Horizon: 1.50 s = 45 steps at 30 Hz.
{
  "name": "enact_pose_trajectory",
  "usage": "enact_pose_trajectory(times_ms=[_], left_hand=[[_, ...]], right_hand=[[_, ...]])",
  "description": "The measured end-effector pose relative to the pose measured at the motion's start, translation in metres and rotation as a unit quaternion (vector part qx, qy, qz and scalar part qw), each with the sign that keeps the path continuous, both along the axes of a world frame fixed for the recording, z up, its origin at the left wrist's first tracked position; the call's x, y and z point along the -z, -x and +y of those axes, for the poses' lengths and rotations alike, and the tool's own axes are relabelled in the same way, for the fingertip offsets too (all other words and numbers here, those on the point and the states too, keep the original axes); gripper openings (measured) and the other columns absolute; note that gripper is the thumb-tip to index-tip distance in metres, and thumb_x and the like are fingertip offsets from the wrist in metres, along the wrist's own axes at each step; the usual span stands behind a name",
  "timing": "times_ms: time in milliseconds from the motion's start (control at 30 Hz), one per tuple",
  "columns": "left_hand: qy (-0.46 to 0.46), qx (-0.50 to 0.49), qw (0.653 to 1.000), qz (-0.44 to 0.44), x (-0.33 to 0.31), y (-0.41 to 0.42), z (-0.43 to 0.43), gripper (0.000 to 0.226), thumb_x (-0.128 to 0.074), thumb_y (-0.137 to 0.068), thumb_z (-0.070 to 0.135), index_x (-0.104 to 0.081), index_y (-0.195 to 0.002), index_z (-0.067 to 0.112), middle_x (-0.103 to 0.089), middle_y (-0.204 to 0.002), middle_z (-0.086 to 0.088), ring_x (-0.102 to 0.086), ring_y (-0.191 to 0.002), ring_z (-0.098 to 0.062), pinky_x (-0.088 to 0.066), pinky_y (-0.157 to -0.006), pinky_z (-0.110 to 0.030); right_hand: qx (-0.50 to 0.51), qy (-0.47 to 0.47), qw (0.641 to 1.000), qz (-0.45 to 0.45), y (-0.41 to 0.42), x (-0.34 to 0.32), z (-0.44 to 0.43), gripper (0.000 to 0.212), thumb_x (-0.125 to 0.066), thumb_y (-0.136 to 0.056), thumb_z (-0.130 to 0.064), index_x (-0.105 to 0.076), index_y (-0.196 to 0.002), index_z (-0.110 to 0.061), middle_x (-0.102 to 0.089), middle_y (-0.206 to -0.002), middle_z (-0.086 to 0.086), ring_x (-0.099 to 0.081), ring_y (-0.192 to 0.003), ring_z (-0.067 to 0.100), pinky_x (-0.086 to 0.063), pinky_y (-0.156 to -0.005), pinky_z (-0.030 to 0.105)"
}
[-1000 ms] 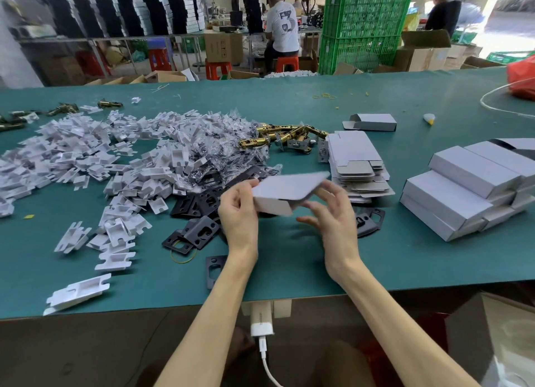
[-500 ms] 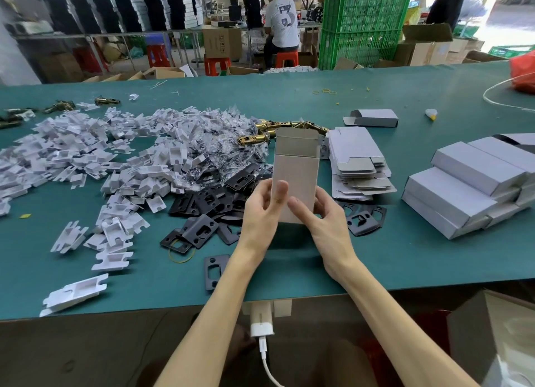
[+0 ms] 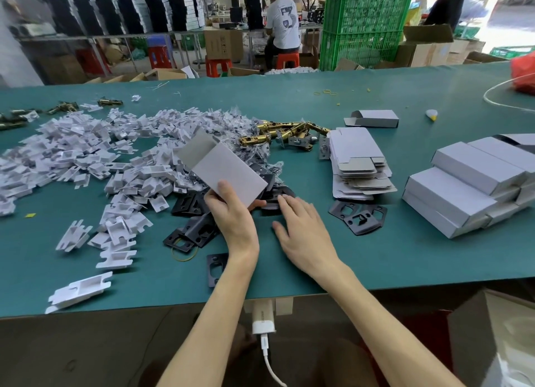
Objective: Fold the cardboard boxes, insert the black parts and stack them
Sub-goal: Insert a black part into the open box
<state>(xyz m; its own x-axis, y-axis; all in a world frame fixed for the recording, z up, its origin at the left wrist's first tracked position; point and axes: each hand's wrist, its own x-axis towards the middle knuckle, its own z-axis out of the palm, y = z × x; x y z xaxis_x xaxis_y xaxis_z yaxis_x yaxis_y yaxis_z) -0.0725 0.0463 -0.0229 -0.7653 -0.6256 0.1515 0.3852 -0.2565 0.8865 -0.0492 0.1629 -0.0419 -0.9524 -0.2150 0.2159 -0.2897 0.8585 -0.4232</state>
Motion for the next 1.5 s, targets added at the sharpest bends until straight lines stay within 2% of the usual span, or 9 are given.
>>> enact_pose_trajectory(times_ms=[167,267,433,567,700,833,1033,1333,1500], left_hand=[[0.019,-0.004,1.000,-0.014,0.001,-0.002,0.000,0.023,-0.041,-0.113,0.030,-0.046,-0.119,0.008,-0.063,-0.111,-0.011,-0.070,-0.085,-0.014,-0.059,-0.058,-0.035],[0.041,0.005,0.999,-0.027,0.000,-0.003,0.000,0.016,-0.042,-0.112,0.032,-0.049,-0.110,0.018,-0.066,-0.114,-0.017,-0.070,-0.097,-0.031,-0.062,-0.069,-0.049],[0.059,0.031,0.997,-0.028,0.000,-0.005,0.002,0.023,-0.049,-0.107,0.038,-0.050,-0.106,0.015,-0.065,-0.096,-0.007,-0.067,-0.074,-0.009,-0.057,-0.056,-0.031],[0.061,0.038,0.997,-0.034,-0.002,-0.006,0.002,0.031,-0.051,-0.094,0.049,-0.049,-0.101,0.018,-0.063,-0.103,-0.015,-0.065,-0.087,-0.026,-0.057,-0.069,-0.048],[0.062,0.050,0.996,-0.027,-0.002,-0.006,0.003,0.028,-0.052,-0.094,0.046,-0.048,-0.100,0.018,-0.061,-0.096,-0.008,-0.065,-0.075,-0.013,-0.054,-0.052,-0.032],[0.091,0.081,0.992,-0.029,0.000,-0.008,0.004,0.030,-0.055,-0.091,0.047,-0.051,-0.102,0.020,-0.061,-0.098,-0.001,-0.062,-0.081,-0.004,-0.050,-0.067,-0.020],[0.098,0.135,0.985,-0.033,0.001,-0.009,0.007,0.043,-0.060,-0.090,0.043,-0.049,-0.116,0.010,-0.065,-0.111,-0.010,-0.064,-0.094,-0.010,-0.052,-0.078,-0.021],[0.053,0.052,0.996,-0.058,-0.003,-0.011,0.004,0.018,-0.043,-0.111,0.040,-0.046,-0.107,0.023,-0.058,-0.105,-0.010,-0.066,-0.083,-0.016,-0.057,-0.053,-0.038],[0.033,0.012,0.997,-0.072,-0.003,-0.010,0.003,0.018,-0.039,-0.112,0.041,-0.042,-0.105,0.024,-0.056,-0.099,-0.006,-0.063,-0.063,-0.003,-0.049,-0.041,-0.028]], right_hand=[[0.034,0.026,0.998,0.039,-0.005,-0.002,0.000,0.036,-0.056,-0.100,-0.039,-0.056,-0.128,-0.015,-0.046,-0.123,0.004,-0.035,-0.119,0.026,-0.040,-0.102,0.037],[0.033,0.039,0.998,0.035,-0.006,-0.004,0.000,0.031,-0.061,-0.098,-0.040,-0.059,-0.117,-0.016,-0.043,-0.125,0.004,-0.033,-0.122,0.025,-0.040,-0.102,0.035],[-0.002,0.038,0.999,0.020,-0.006,-0.004,0.000,0.030,-0.065,-0.095,-0.040,-0.056,-0.099,-0.011,-0.051,-0.130,0.006,-0.033,-0.128,0.024,-0.036,-0.108,0.035],[-0.001,0.173,0.984,-0.032,-0.006,-0.009,0.005,0.018,-0.075,-0.087,-0.021,-0.058,-0.090,-0.016,-0.059,-0.112,-0.004,-0.040,-0.117,0.018,-0.034,-0.089,0.014],[0.028,0.264,0.964,-0.023,-0.007,-0.013,0.010,0.030,-0.077,-0.084,-0.009,-0.059,-0.103,-0.022,-0.061,-0.101,-0.010,-0.048,-0.099,0.010,-0.035,-0.079,0.005],[0.038,0.307,0.951,-0.008,-0.008,-0.015,0.013,0.046,-0.073,-0.087,-0.003,-0.063,-0.128,-0.020,-0.067,-0.108,-0.008,-0.057,-0.083,0.000,-0.039,-0.080,0.003],[0.073,0.370,0.926,-0.017,-0.006,-0.014,0.017,0.026,-0.068,-0.090,-0.004,-0.073,-0.114,-0.014,-0.073,-0.107,0.004,-0.068,-0.099,0.016,-0.053,-0.096,0.037],[0.084,0.265,0.960,0.019,-0.005,-0.013,0.013,0.033,-0.061,-0.096,-0.010,-0.066,-0.128,-0.019,-0.059,-0.123,-0.002,-0.047,-0.122,0.018,-0.037,-0.107,0.029],[0.052,0.258,0.965,0.021,0.033,-0.031,0.014,0.034,-0.057,-0.098,-0.007,-0.061,-0.132,-0.014,-0.056,-0.127,0.000,-0.053,-0.121,0.019,-0.043,-0.109,0.035]])
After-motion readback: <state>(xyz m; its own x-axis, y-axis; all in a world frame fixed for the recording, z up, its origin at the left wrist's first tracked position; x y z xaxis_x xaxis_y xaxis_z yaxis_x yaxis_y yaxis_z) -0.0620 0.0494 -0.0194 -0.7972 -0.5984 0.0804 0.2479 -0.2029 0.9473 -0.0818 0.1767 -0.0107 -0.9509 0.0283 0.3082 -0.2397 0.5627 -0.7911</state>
